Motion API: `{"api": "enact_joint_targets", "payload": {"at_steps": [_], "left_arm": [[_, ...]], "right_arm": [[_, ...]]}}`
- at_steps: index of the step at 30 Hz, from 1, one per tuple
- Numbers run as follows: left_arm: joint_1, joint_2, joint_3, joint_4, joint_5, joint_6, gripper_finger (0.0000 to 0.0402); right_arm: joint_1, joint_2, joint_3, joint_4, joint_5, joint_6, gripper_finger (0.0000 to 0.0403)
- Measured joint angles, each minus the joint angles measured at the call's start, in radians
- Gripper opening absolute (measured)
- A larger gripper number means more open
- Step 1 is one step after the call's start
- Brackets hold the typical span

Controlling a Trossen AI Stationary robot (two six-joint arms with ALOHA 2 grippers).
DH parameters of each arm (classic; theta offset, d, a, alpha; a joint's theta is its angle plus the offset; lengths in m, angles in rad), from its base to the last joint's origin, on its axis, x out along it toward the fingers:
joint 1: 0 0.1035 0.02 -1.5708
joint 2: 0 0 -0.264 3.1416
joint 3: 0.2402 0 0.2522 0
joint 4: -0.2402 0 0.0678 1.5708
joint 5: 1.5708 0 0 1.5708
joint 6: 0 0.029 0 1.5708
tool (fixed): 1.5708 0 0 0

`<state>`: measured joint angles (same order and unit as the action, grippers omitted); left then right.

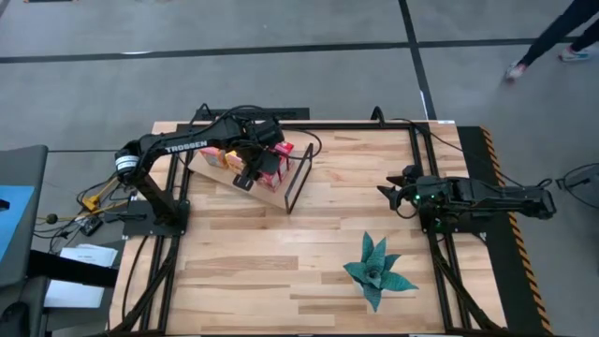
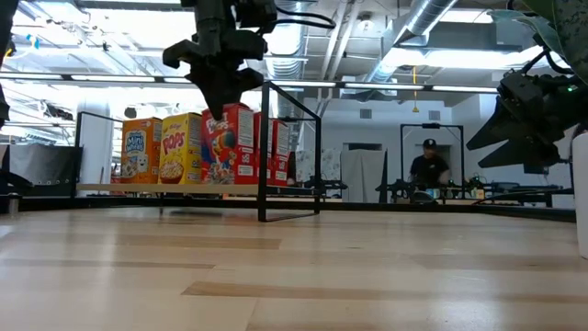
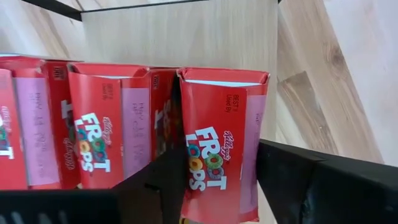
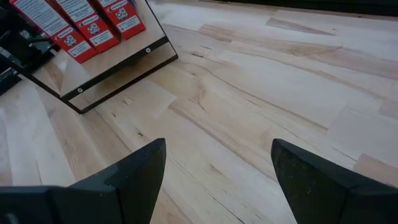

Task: Stack cereal on shelf
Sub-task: Put the red cereal box aligned with the other red cereal boxes on the shelf

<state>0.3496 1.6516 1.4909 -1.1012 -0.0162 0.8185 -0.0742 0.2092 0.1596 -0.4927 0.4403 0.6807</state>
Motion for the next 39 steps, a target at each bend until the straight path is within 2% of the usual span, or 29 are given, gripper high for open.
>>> {"api": "enact_joint_targets", "payload": {"at_steps": [12,27,31,34,39], "left_arm": [[-0.002,0.001,0.055,-0.006,0.001,-0.042,0.0229],[-0.028,0.001,0.202,-0.079,0.001,-0.154,0.0229],[-0.051,0.001,0.291,-0.101,-0.012,-0.241,0.0229],[-0.057,-0.003,0.346,-0.171,-0.086,-0.339,0.0229],[-0.043,-0.027,0.292,-0.273,-0.066,-0.499,0.0207]], "right_arm": [[0.000,0.000,0.000,-0.001,0.002,-0.002,0.0317],[0.000,0.000,0.000,-0.001,0.002,-0.004,0.0317],[0.000,0.000,0.000,-0.001,0.002,-0.003,0.0317],[0.000,0.000,0.000,-0.001,0.002,-0.001,0.0317],[0.000,0.000,0.000,-0.001,0.002,-0.001,0.0317]]}}
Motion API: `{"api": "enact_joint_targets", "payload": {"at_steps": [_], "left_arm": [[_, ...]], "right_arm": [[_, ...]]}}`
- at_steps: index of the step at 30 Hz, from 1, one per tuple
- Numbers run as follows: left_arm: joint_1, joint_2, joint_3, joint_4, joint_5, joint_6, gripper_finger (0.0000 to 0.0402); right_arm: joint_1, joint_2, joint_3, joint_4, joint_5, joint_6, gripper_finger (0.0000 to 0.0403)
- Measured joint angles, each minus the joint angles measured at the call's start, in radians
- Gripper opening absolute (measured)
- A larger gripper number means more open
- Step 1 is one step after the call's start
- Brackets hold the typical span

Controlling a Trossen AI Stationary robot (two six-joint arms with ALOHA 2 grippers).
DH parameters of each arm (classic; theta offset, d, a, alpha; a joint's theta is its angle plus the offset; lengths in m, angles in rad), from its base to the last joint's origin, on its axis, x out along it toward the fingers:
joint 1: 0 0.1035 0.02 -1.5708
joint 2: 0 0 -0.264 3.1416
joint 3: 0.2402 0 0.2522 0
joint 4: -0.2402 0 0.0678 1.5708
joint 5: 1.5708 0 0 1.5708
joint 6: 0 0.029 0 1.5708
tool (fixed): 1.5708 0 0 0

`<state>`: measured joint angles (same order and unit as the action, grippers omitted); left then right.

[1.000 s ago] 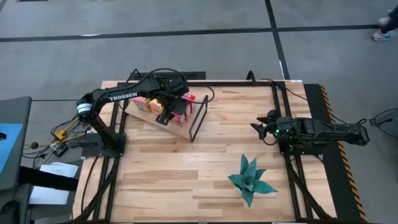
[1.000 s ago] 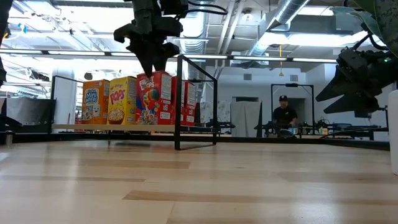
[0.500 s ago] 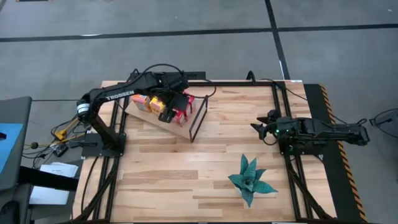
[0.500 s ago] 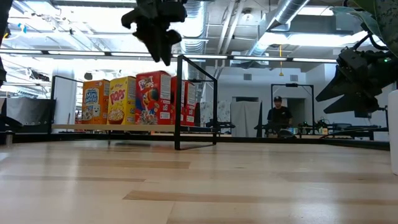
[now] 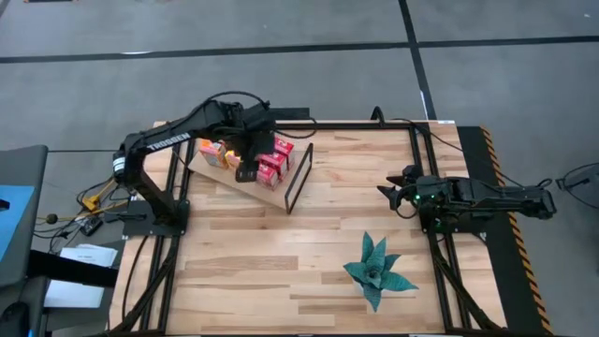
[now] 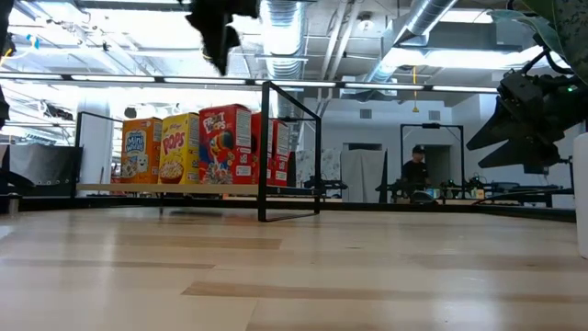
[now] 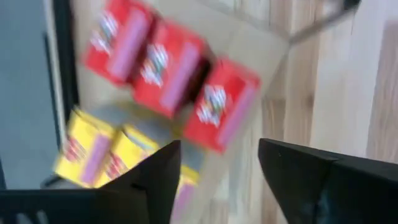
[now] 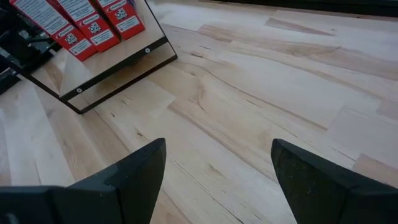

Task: Stack cereal on shelf
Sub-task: Put the red cereal box aligned with the other red cereal boxes on the shelf

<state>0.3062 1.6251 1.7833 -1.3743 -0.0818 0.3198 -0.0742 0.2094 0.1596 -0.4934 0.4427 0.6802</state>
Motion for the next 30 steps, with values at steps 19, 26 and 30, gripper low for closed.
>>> {"api": "enact_joint_targets", "payload": {"at_steps": [19,26,30], "left_arm": [[-0.012,-0.025,-0.214,0.057,-0.140,0.102,0.0004],[-0.002,-0.025,-0.219,0.071,-0.137,0.106,0.0000],[-0.002,-0.025,-0.242,0.100,-0.138,0.106,0.0000]], "right_arm": [[0.000,0.000,0.000,-0.001,0.000,-0.008,0.0317],[0.000,0.000,0.000,-0.003,0.000,-0.011,0.0317],[0.000,0.000,0.000,-0.006,0.000,-0.011,0.0317]]}}
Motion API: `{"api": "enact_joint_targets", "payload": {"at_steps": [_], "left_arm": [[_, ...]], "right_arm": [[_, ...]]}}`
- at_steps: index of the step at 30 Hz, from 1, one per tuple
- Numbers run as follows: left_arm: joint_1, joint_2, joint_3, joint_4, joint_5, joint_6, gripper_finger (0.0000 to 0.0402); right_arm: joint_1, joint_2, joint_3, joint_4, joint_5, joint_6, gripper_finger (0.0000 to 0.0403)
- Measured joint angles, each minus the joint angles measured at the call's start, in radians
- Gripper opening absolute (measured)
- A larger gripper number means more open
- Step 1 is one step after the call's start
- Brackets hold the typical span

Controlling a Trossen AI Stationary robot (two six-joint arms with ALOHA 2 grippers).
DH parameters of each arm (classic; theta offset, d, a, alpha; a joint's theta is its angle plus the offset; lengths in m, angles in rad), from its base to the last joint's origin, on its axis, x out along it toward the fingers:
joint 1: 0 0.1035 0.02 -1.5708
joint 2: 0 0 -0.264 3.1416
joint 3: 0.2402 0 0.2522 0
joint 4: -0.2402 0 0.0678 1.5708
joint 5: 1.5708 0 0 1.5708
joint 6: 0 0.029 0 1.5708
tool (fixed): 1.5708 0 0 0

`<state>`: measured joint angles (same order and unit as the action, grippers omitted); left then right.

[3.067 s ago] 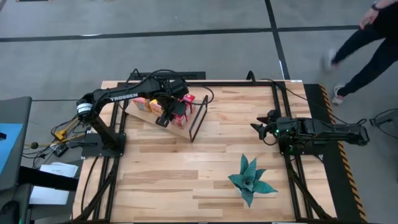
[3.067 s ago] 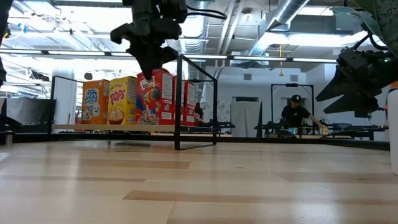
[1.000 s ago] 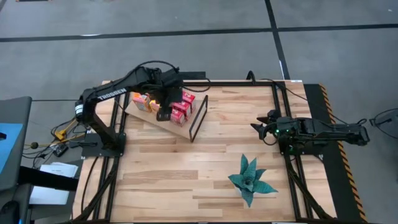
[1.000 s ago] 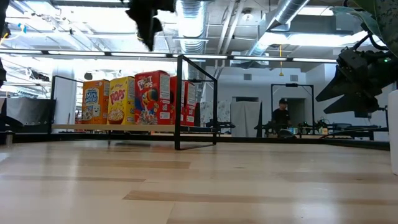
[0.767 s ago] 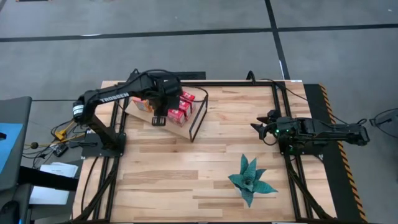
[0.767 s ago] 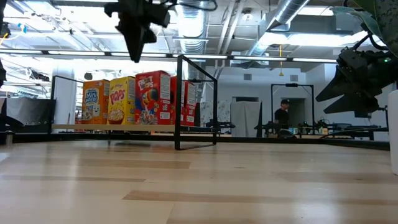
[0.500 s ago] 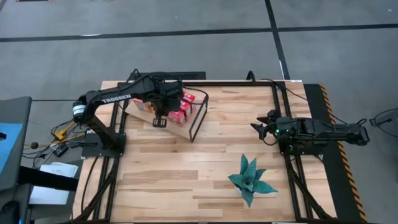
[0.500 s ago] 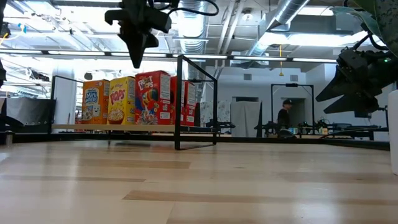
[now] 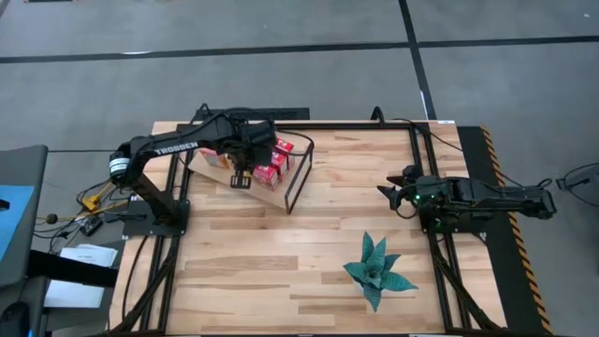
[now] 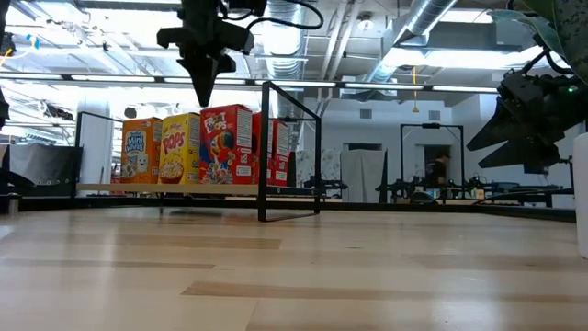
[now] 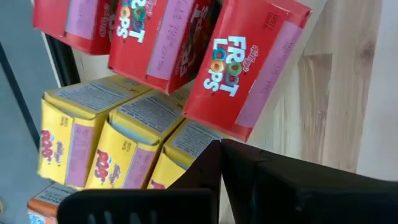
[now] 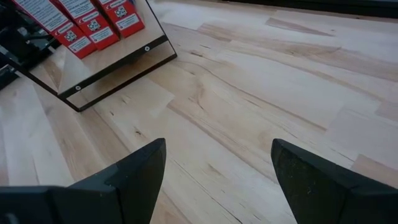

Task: Stack cereal on shelf
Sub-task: Put the red cereal box aligned with the other red cereal boxes on the shelf

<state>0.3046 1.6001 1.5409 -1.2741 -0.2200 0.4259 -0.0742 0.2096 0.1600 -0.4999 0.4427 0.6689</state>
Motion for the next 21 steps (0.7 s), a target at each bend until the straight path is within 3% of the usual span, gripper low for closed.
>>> {"api": "enact_joint_targets", "payload": {"at_steps": [21], "left_arm": [[0.000,0.005,-0.042,0.092,-0.016,0.018,0.0000]], "right_arm": [[0.000,0.000,0.001,-0.013,0.004,0.001,0.0317]]}}
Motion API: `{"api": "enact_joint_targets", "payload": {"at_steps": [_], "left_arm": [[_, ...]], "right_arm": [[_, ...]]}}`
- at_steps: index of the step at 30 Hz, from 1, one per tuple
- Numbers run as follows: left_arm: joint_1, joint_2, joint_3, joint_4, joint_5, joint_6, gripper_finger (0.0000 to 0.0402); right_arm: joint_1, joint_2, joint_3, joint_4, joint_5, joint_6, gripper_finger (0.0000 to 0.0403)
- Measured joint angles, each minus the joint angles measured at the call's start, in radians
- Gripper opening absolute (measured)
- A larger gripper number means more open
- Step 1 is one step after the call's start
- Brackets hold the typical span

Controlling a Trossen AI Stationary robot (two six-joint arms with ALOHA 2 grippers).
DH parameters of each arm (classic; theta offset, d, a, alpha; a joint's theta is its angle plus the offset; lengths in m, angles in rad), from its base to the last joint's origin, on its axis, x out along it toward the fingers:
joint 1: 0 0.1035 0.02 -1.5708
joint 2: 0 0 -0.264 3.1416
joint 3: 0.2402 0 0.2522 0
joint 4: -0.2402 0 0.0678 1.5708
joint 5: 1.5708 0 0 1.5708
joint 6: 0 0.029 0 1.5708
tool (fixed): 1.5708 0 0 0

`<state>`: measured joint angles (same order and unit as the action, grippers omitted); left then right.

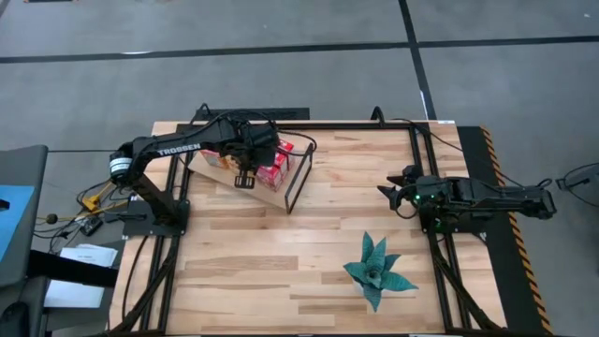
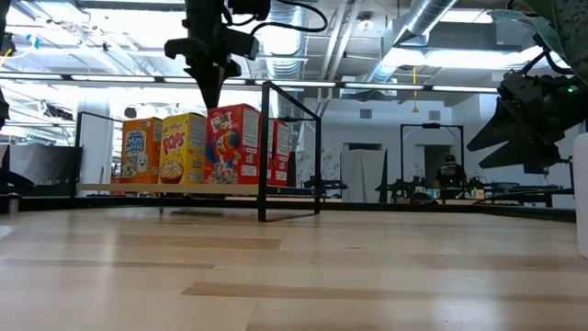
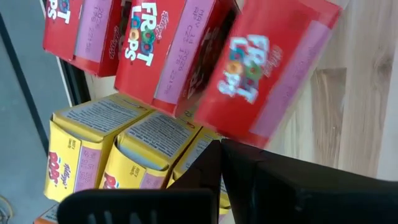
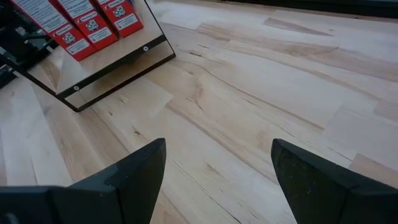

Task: Stack cereal on shelf
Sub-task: Put the red cereal box aligned with the other red cereal boxes on the shelf

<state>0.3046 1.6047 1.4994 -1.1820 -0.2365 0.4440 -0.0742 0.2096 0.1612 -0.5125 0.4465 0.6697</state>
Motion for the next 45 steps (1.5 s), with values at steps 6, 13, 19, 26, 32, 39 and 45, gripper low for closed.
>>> {"api": "enact_joint_targets", "payload": {"at_steps": [6,13,19,26,32,39,45], "left_arm": [[0.000,0.000,0.000,0.000,-0.010,0.000,0.0000],[-0.003,-0.012,0.017,-0.028,-0.150,-0.020,0.0000],[-0.011,-0.068,0.104,0.047,0.006,-0.113,0.0000],[-0.017,-0.121,0.050,0.297,0.108,-0.165,0.0000],[-0.033,-0.114,-0.070,0.420,0.177,-0.176,0.0000],[-0.071,-0.114,-0.179,0.486,0.178,-0.194,0.0000],[-0.100,-0.114,-0.198,0.511,0.179,-0.204,0.0000]], "right_arm": [[0.000,0.000,0.000,-0.002,0.000,0.000,0.0317],[0.000,0.000,0.000,-0.003,0.000,0.000,0.0317],[0.000,0.000,0.000,-0.003,0.000,0.003,0.0317],[0.000,0.000,0.000,-0.003,0.000,0.006,0.0317],[0.000,0.000,0.000,-0.003,-0.001,0.015,0.0317],[0.000,0.000,-0.001,-0.003,-0.001,0.057,0.0317],[0.000,0.000,-0.001,-0.003,-0.001,0.064,0.0317]]}}
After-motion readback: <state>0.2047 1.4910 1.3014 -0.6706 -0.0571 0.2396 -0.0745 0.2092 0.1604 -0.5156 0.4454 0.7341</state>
